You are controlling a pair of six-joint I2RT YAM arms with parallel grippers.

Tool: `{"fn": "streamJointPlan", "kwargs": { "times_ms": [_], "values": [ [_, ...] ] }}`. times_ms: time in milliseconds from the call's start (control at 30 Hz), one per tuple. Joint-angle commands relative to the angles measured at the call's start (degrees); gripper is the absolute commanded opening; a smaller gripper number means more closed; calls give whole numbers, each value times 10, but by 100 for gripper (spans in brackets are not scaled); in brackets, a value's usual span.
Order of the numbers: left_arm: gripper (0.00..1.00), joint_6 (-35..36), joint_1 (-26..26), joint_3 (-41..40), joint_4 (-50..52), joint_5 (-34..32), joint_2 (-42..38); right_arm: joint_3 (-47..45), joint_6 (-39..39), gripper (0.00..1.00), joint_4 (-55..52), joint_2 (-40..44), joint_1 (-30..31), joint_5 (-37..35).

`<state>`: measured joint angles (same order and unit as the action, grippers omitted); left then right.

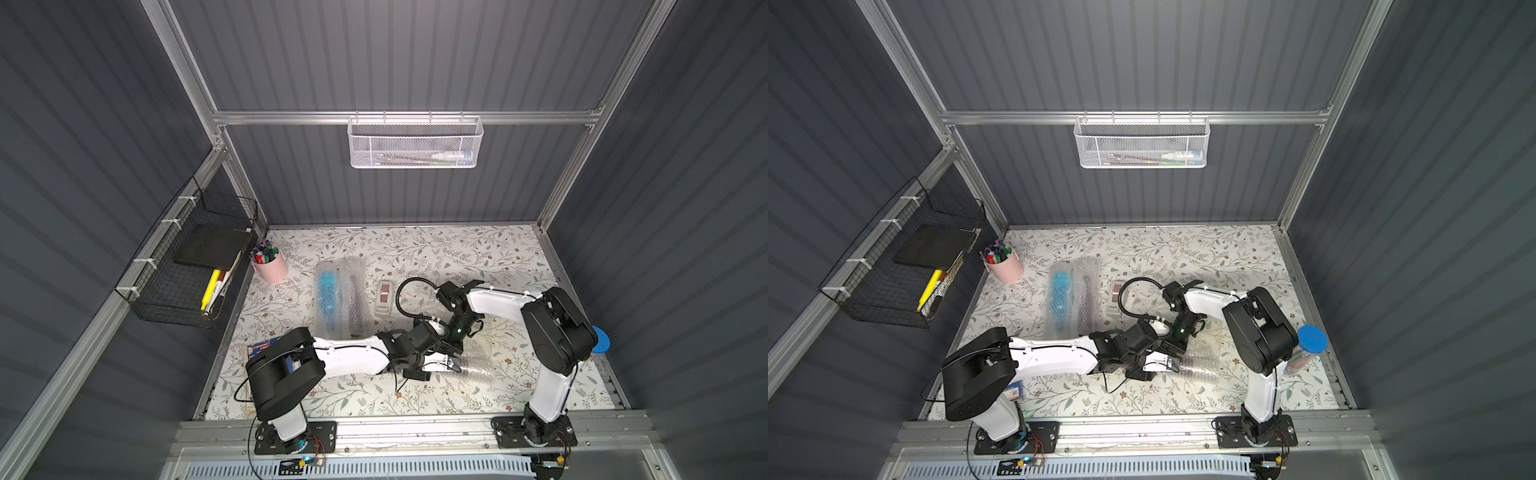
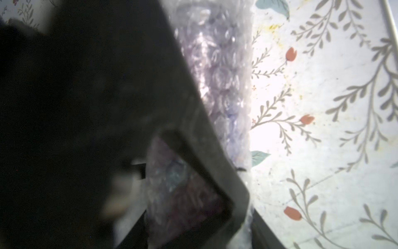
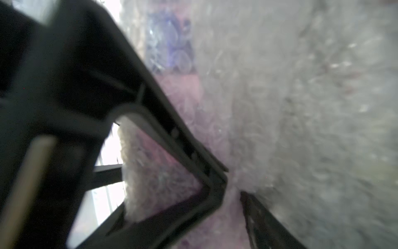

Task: Wrap wine bottles in bubble wrap
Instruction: Wrap the wine bottle in bubble wrap.

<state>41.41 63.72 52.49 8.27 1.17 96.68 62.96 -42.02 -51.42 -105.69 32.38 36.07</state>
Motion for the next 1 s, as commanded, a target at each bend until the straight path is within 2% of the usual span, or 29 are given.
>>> {"fn": "streamJointPlan", "kwargs": {
  "times_ms": [0, 167, 367, 600, 700, 867, 967],
  "values": [
    [44, -59, -30, 16, 46, 11, 25, 10, -1, 80, -45, 64, -8, 31],
    [42, -69, -50, 36, 86, 56, 45, -13, 6, 83, -76, 155, -34, -7],
    [41, -78, -68, 67, 143, 97, 71, -84, 40, 86, -33, 275, -52, -73],
    [45, -78, -69, 77, 154, 101, 75, -89, 37, 87, -31, 286, -58, -93],
    [50, -86, -72, 71, 149, 123, 64, -85, 31, 87, -27, 302, -64, -100],
    [53, -79, -80, 92, 196, 173, 89, -129, 7, 88, -28, 389, -65, -217],
    [53, -78, -90, 100, 196, 205, 102, -166, -28, 89, -38, 464, -65, -245]
  ]
}}
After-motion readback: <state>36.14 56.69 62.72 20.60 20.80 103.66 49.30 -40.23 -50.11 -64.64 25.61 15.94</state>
